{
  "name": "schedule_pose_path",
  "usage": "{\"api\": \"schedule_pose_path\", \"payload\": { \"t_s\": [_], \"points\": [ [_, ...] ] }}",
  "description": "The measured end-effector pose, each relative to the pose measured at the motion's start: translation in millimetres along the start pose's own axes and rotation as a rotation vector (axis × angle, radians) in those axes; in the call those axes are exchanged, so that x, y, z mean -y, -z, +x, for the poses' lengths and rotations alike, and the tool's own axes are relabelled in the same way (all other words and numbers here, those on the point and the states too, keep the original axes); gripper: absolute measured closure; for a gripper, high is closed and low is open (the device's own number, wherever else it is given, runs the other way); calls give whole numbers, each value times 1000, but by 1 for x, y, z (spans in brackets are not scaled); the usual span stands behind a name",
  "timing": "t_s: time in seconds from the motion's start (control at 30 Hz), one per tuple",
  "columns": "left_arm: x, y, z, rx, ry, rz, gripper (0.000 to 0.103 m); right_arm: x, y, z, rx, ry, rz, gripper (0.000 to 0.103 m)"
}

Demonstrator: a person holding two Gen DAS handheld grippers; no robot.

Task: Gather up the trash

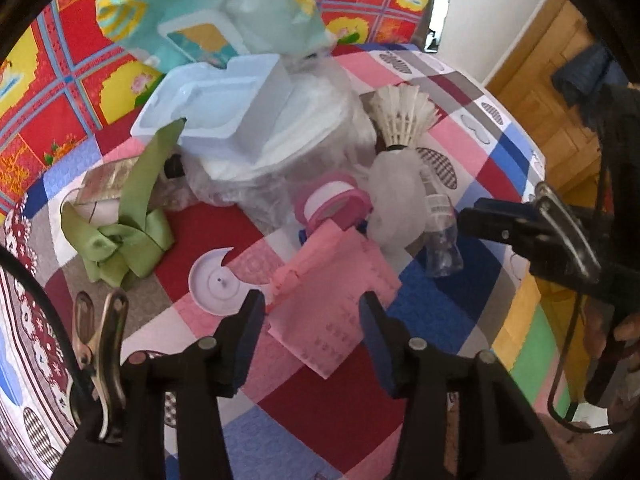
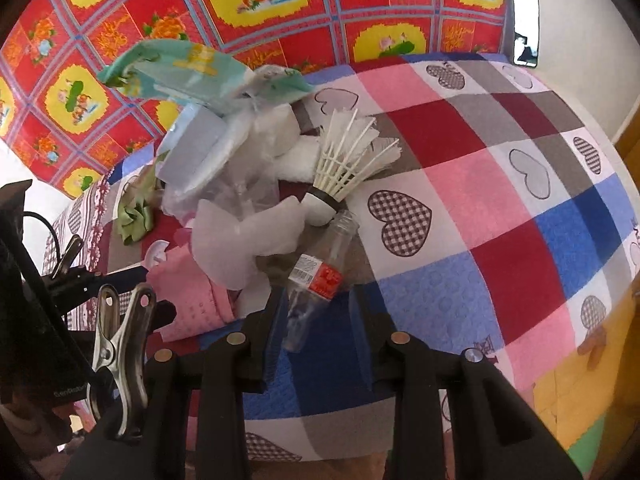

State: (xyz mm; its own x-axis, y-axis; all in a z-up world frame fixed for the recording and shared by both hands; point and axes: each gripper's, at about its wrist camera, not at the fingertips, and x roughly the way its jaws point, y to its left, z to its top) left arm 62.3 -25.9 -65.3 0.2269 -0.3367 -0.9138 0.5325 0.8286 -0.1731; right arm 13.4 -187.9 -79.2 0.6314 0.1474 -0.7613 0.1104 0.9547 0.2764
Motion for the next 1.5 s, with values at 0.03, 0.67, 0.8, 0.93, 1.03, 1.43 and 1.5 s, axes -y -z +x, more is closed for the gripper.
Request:
{"api": "schedule_pose_path", "payload": {
  "t_s": [0.03, 0.67, 0.8, 0.93, 1.03, 1.43, 1.5],
  "points": [
    [0, 0, 2, -4, -5, -5, 51, 1, -1, 2, -7, -9, -3, 70],
    [29, 7, -2, -42, -131, -95, 40, 10, -13, 22, -74, -147, -131, 65],
    [29, 11, 1, -65, -119, -143, 33, 10, -12, 23, -76, -150, -172, 65],
    [31, 14, 9, -71, -129, -154, 33, 10, -10, 23, -86, -115, -218, 65],
    [33, 12, 15, -66, -140, -181, 33, 16, -9, 22, -86, -95, -234, 65],
    [38, 0, 15, 2, -125, -257, 39, 44, -5, 27, -101, -110, -207, 65],
    [40, -3, 14, 14, -123, -257, 40, 46, -5, 27, -98, -119, -213, 65]
  ]
}}
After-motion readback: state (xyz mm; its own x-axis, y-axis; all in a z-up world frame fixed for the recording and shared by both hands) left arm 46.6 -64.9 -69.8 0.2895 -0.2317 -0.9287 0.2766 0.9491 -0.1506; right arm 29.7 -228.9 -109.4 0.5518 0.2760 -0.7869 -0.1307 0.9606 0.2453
